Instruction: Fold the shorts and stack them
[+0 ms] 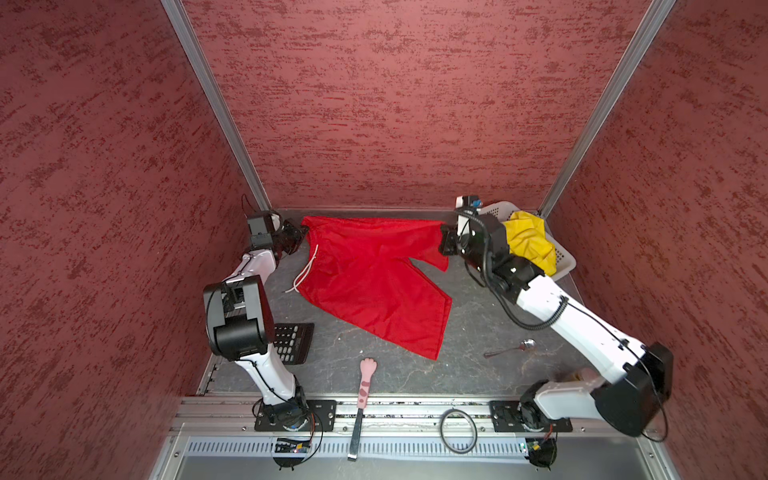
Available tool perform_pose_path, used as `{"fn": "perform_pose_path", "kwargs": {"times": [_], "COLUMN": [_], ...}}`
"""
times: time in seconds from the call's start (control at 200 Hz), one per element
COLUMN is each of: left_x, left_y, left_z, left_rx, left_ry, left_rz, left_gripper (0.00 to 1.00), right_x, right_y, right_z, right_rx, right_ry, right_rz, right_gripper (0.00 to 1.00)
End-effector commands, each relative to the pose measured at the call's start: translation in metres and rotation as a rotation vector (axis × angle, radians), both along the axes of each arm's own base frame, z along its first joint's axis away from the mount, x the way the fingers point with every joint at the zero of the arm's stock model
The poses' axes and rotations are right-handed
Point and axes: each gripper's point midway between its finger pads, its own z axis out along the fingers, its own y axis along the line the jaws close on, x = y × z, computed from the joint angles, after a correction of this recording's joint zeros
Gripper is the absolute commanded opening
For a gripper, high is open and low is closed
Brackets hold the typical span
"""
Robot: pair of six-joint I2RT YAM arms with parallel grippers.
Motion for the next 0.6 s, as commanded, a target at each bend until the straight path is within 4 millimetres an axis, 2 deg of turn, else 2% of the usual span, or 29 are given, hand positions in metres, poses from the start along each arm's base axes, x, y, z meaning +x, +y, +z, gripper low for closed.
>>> {"fn": "perform_pose_path", "kwargs": {"times": [0.0,0.085,0.135,0.225,0.396,0.486,0.596], "left_x": [-0.004,-0.008,-0.011,-0.015,-0.022,-0.026,-0.032], "left_y": [0.004,0.006,0.009,0.015,0.025,0.029,0.036], "left_z": [0.006,-0.006,-0.014,-0.024,-0.038,-0.039,-0.04], "left_rx": [-0.006,-0.021,-0.032,-0.056,-0.07,-0.071,-0.076], "left_ry": [-0.047,-0.027,-0.015,0.002,0.036,0.042,0.046], "left_rz": [0.0,0.012,0.024,0.031,0.048,0.059,0.074], "left_gripper": [0.0,0.0,0.0,0.0,0.0,0.0,0.0], "right_x": [-0.04,-0.07,-0.084,-0.102,-0.125,-0.144,-0.163], "right_y": [0.019,0.03,0.033,0.034,0.03,0.021,-0.01], "right_z": [-0.054,-0.093,-0.109,-0.126,-0.144,-0.167,-0.202], "right_rx": [-0.029,-0.025,-0.022,-0.025,-0.027,-0.082,-0.104], "right_ry": [0.133,0.238,0.282,0.33,0.388,0.45,0.56], "right_rz": [0.081,0.119,0.133,0.145,0.187,0.194,0.087], "right_gripper": [0.0,0.0,0.0,0.0,0.0,0.0,0.0]}}
